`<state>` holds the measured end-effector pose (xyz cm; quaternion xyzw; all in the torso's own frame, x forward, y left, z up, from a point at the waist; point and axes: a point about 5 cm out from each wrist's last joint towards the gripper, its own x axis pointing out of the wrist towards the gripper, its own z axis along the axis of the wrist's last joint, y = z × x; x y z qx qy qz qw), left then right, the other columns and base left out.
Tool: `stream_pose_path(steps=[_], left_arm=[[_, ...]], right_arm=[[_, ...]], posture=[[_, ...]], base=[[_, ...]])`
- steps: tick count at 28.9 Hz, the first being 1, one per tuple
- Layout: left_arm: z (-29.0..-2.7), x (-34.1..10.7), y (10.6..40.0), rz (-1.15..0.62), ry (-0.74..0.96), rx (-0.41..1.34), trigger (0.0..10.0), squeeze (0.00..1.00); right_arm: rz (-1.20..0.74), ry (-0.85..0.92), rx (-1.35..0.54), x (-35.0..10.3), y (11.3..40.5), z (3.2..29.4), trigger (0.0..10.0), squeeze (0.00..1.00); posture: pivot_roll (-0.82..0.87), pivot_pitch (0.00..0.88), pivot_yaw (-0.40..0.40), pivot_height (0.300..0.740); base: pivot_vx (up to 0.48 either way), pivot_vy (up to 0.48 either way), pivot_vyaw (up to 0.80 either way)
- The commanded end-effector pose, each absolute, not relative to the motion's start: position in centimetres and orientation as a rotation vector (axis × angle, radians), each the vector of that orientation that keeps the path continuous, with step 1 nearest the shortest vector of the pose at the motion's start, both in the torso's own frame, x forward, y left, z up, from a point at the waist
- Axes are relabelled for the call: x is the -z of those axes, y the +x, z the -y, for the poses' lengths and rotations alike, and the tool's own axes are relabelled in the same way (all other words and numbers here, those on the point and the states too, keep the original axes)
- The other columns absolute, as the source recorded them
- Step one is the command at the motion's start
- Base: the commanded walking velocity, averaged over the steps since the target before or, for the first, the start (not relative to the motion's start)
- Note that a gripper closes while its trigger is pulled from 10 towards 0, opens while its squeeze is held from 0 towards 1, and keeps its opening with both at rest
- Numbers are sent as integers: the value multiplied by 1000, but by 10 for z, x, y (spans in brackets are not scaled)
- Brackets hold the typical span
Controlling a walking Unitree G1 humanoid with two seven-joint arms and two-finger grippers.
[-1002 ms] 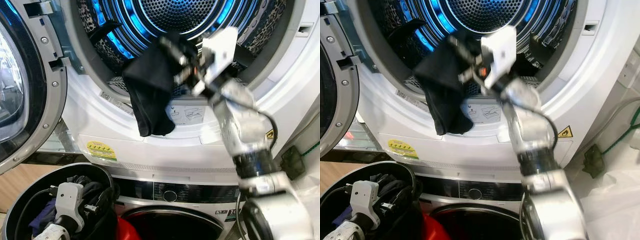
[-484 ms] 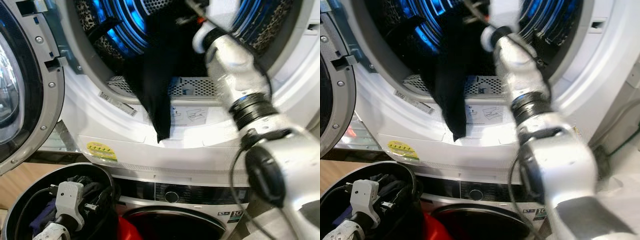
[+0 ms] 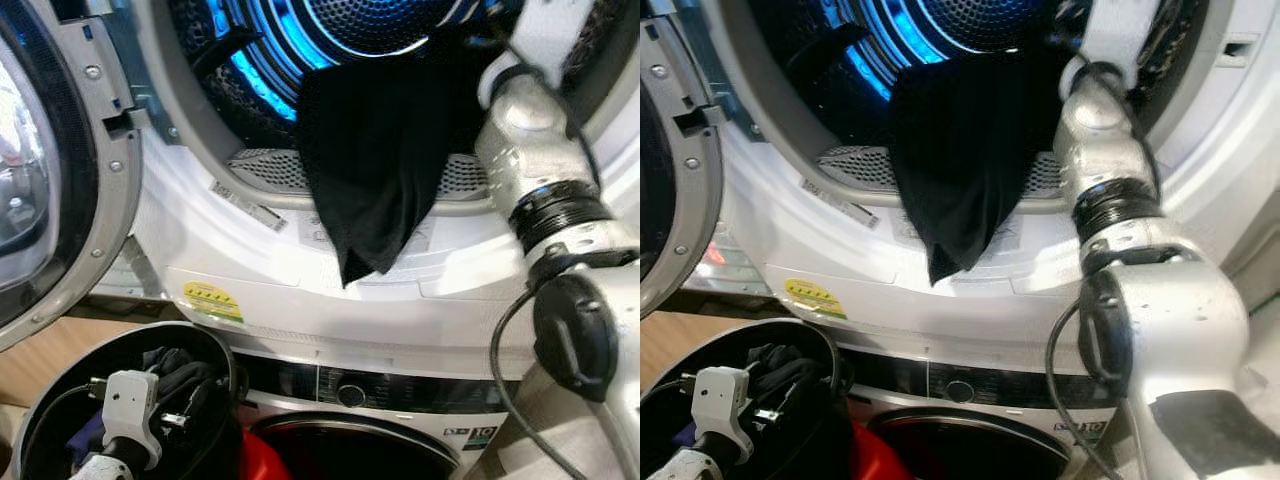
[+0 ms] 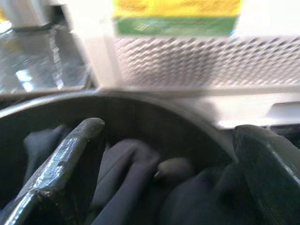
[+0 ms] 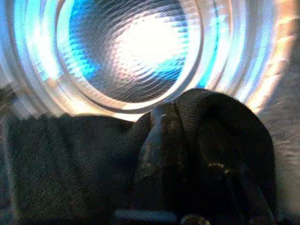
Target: Clothes washing
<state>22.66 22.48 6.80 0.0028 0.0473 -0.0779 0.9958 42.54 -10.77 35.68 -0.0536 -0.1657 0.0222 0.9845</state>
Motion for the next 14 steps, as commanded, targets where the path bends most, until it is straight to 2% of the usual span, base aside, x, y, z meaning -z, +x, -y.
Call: stream_pose_path(steps=[1,4,8,9,10,14], left_arm=[[-229,-65,224,-116,29,152,10000,0],[-229,-65,224,-115,29,155,10000,0],[-227,-64,225,-121,32,170,10000,0],[-226,-64,225,-121,31,174,10000,0],[-226,-64,225,-120,30,176,10000,0],[-225,-64,225,-120,31,177,10000,0]], right_arm=[[351,-192,-183,-351,423,87,10000,0],[367,-220,-262,-348,421,71,10000,0],[332,-218,-254,-345,421,65,10000,0],[325,-234,-259,-345,420,61,10000,616],[311,-243,-269,-345,420,55,10000,1000],[329,-261,-286,-350,418,47,10000,1000]], posture=[[138,0,76,740],[132,0,77,740],[124,0,80,740],[125,0,79,740],[127,0,80,740],[131,0,80,740]], base=[[0,0,0],[0,0,0],[0,0,0],[0,0,0],[0,0,0],[0,0,0]])
